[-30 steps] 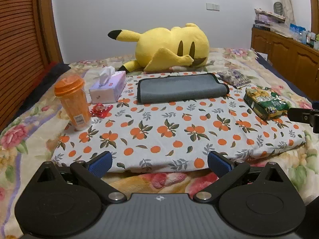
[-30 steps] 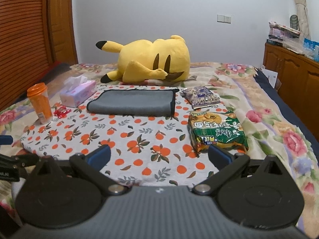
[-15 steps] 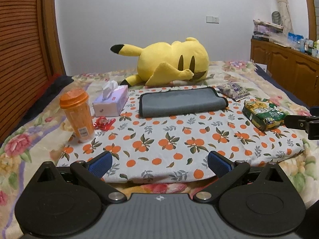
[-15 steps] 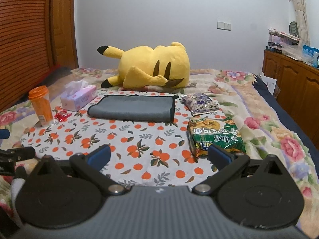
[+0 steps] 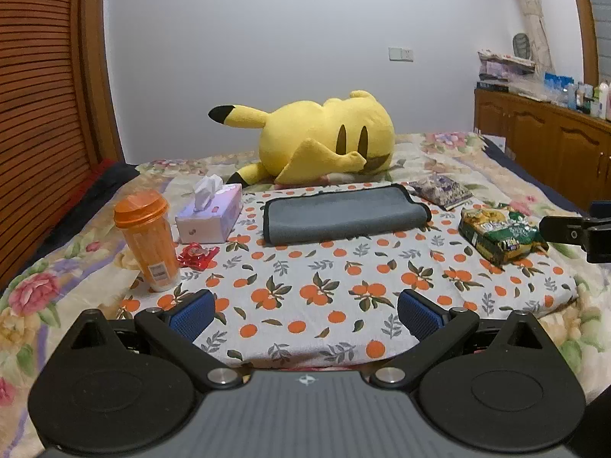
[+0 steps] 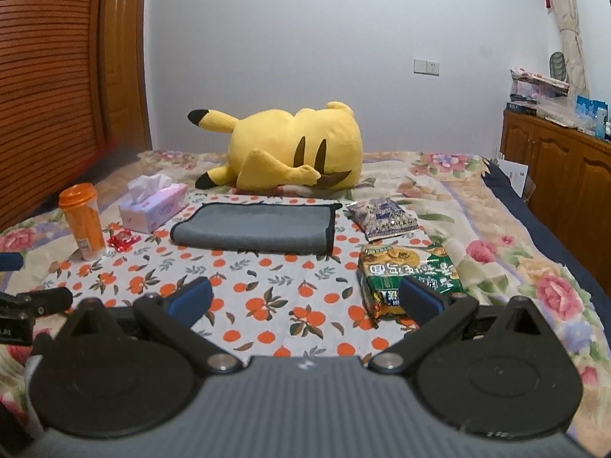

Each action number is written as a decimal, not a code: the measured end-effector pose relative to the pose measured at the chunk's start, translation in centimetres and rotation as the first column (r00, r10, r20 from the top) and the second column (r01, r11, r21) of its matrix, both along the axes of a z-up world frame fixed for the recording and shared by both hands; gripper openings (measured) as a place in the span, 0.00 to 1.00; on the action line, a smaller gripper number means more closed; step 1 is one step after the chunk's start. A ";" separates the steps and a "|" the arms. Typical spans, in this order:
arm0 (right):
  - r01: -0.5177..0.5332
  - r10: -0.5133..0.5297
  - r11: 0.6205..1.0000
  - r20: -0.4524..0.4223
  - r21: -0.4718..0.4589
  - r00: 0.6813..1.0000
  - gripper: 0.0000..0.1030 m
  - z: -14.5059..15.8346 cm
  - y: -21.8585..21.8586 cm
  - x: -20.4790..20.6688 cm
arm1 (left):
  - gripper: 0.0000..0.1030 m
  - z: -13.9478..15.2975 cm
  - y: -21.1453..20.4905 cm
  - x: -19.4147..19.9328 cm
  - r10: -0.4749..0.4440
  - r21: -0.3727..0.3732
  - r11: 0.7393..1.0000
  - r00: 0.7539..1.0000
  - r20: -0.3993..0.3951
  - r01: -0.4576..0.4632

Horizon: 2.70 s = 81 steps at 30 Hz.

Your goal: Fold towel

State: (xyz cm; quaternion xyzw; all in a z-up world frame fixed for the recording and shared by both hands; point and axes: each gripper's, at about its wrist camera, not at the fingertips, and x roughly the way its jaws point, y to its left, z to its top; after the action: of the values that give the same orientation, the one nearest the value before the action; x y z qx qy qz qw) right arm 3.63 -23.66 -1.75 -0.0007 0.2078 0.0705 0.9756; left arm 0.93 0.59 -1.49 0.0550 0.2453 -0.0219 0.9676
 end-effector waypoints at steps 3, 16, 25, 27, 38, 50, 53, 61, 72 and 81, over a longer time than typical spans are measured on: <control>-0.001 0.001 1.000 0.014 0.004 1.000 1.00 0.1 0.0 -0.1 | 1.00 0.2 0.1 -0.1 0.007 -0.005 1.000 1.000 0.012 -0.007; 0.009 -0.009 1.000 0.050 0.017 0.999 1.00 0.4 -0.4 -0.6 | 1.00 0.7 0.5 -0.6 0.019 -0.024 1.000 0.998 0.058 -0.018; 0.013 -0.015 1.000 0.071 0.027 0.997 1.00 0.5 -0.6 -0.9 | 1.00 1.0 0.8 -0.9 0.018 -0.039 0.999 0.996 0.089 -0.015; 0.014 -0.016 1.000 0.074 0.027 0.997 1.00 0.6 -0.6 -1.0 | 1.00 1.1 0.8 -1.0 0.016 -0.037 0.999 0.995 0.102 -0.012; 0.016 -0.018 1.000 0.080 0.025 0.997 1.00 0.5 -0.6 -1.0 | 1.00 1.1 0.9 -1.1 0.020 -0.040 0.999 0.994 0.104 -0.016; 0.016 -0.018 1.000 0.080 0.025 0.997 1.00 0.5 -0.6 -1.0 | 1.00 1.1 1.0 -1.0 0.020 -0.041 0.999 0.994 0.103 -0.016; 0.016 -0.018 1.000 0.080 0.024 0.997 1.00 0.5 -0.6 -1.0 | 1.00 1.1 1.0 -1.0 0.019 -0.040 0.999 0.994 0.104 -0.015; 0.016 -0.018 1.000 0.080 0.024 0.997 1.00 0.5 -0.6 -1.0 | 1.00 1.1 1.0 -1.0 0.020 -0.040 0.999 0.994 0.103 -0.015; 0.016 -0.018 1.000 0.080 0.024 0.997 1.00 0.5 -0.6 -1.0 | 1.00 1.1 1.0 -1.0 0.020 -0.040 0.999 0.994 0.103 -0.016; 0.016 -0.018 1.000 0.080 0.023 0.997 1.00 0.5 -0.6 -1.0 | 1.00 1.1 1.0 -1.0 0.020 -0.040 0.999 0.994 0.103 -0.016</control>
State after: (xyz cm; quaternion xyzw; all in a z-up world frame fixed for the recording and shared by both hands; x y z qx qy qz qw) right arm 2.67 -24.23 -1.26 0.0092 0.1675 0.0646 0.9837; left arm -0.04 1.62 -0.39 0.0349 0.1949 -0.0152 0.9801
